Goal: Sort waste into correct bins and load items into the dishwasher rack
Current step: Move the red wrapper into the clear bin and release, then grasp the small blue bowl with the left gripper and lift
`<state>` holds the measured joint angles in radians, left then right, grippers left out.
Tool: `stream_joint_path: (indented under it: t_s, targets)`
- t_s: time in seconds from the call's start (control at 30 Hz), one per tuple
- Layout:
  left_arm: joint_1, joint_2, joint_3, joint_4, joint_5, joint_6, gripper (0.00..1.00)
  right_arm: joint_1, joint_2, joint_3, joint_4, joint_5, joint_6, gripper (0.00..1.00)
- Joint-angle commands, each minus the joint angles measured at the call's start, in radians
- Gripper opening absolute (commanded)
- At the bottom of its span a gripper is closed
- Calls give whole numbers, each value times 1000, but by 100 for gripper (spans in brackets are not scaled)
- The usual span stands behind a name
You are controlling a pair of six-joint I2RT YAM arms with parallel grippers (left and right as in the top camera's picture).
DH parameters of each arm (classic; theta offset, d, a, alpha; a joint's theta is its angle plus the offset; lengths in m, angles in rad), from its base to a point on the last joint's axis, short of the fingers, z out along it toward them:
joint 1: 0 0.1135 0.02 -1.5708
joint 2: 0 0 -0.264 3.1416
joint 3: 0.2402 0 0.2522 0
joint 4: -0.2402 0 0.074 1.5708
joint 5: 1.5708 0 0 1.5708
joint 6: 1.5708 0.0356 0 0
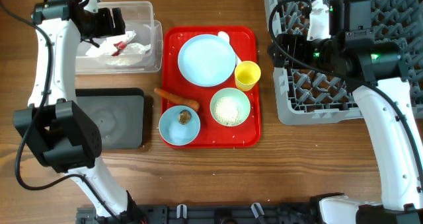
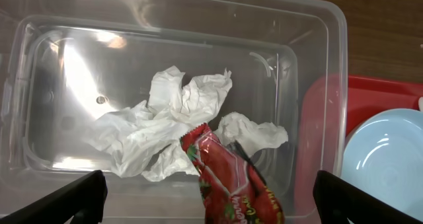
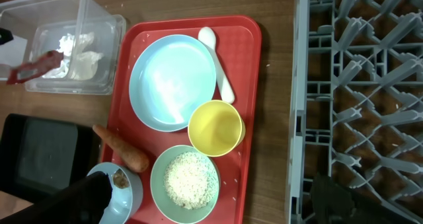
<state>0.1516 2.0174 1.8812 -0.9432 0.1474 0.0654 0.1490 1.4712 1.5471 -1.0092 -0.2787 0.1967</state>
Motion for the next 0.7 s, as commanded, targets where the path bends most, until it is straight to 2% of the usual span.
stream_joint_path:
  t_s: [0.0,0.2,0.4,0.53,0.57,0.63,0.67]
  targets:
    - [-42,-61,-5,-45,62,0,100,-5,10,24,2,20,-13,100]
    - [-155,-136,-5,-194,119,-3,100,-5,10,24,2,20,-14,100]
    - [-269,-139,-5,-389,153,-3,100,-5,10,24,2,21,-14,100]
    - [-387,-129,-18,-535,151,38,91,-5,10,24,2,21,-14,100]
    - [-420,-129,-32,-553,143,38,92,-5,11,24,2,21,-15,100]
    - [-483,-129,-75,-562,129,29,100,-5,11,24,2,21,-14,100]
    - [-513,-129,-104,-556,120,14,100,-5,11,24,2,21,-14,100]
